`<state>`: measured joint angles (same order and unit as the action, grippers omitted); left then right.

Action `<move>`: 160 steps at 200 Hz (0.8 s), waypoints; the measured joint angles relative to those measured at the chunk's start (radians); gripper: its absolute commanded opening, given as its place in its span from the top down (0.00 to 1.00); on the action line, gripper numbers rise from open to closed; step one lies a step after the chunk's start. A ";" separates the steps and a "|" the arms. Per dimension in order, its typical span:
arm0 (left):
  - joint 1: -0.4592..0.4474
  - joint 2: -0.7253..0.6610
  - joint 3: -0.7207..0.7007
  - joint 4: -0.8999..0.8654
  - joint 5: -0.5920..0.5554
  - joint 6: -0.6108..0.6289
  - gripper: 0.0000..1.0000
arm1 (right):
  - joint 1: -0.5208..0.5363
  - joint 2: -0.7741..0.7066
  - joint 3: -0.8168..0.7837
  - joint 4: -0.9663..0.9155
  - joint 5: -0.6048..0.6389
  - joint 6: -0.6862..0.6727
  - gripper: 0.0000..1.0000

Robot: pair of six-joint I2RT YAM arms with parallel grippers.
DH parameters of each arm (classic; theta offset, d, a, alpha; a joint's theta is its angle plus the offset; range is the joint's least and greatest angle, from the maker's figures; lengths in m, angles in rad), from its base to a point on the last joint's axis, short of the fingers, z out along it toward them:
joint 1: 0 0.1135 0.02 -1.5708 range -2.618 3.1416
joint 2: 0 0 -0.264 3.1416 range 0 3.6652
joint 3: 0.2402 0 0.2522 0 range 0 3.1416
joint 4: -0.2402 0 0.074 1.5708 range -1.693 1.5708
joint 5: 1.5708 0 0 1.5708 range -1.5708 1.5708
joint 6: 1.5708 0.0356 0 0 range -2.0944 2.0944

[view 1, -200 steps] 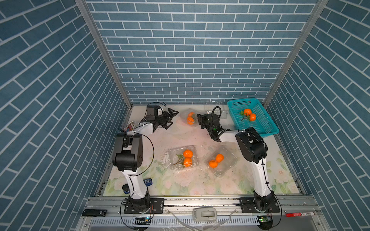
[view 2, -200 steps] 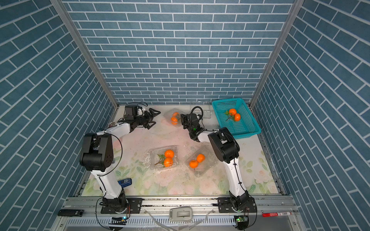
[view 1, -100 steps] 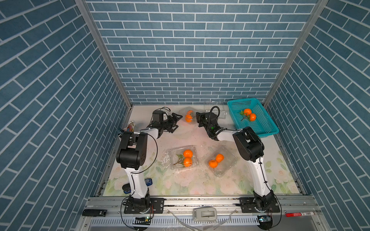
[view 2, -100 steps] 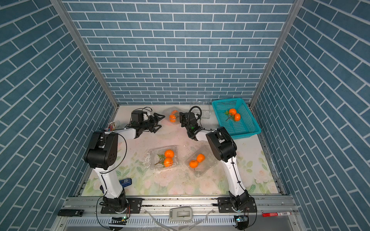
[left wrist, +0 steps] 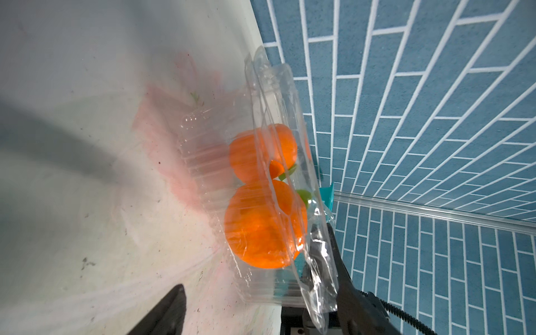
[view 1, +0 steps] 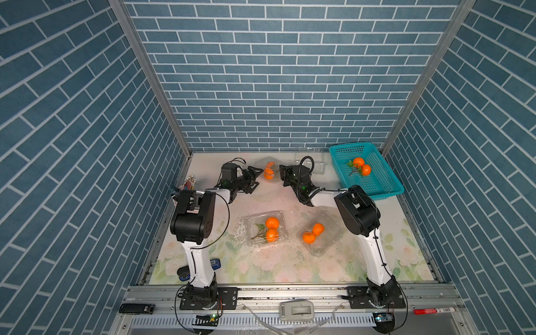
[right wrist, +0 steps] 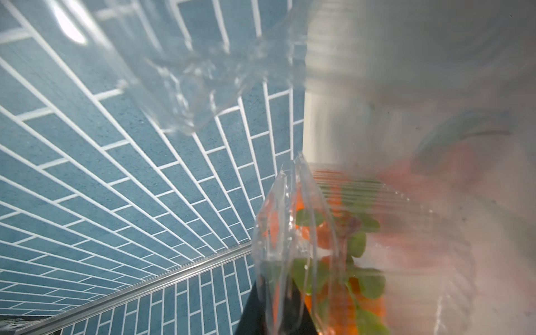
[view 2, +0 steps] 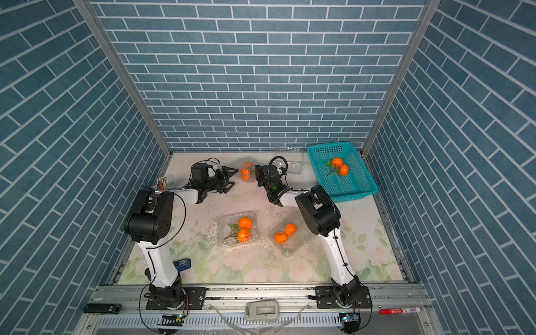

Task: Take oranges out of containers
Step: Open the packing box at the center of the board.

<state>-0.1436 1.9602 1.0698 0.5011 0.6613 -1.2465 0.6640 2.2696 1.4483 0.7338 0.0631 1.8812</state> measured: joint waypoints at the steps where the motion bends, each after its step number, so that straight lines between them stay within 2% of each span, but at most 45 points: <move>1: 0.000 0.000 -0.001 0.001 -0.001 -0.001 0.21 | 0.000 0.000 0.000 0.000 0.000 0.000 0.87; 50: -0.006 0.007 -0.033 0.057 -0.013 -0.033 0.30 | 0.000 0.002 0.000 0.000 0.020 0.008 0.87; 160: -0.006 0.016 -0.033 0.089 -0.013 -0.053 0.31 | 0.007 0.012 0.007 -0.001 0.020 0.008 0.88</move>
<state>-0.1493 1.9766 1.0370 0.5896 0.6479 -1.2991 0.6708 2.2818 1.4555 0.7326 0.0834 1.8896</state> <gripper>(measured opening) 0.690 0.125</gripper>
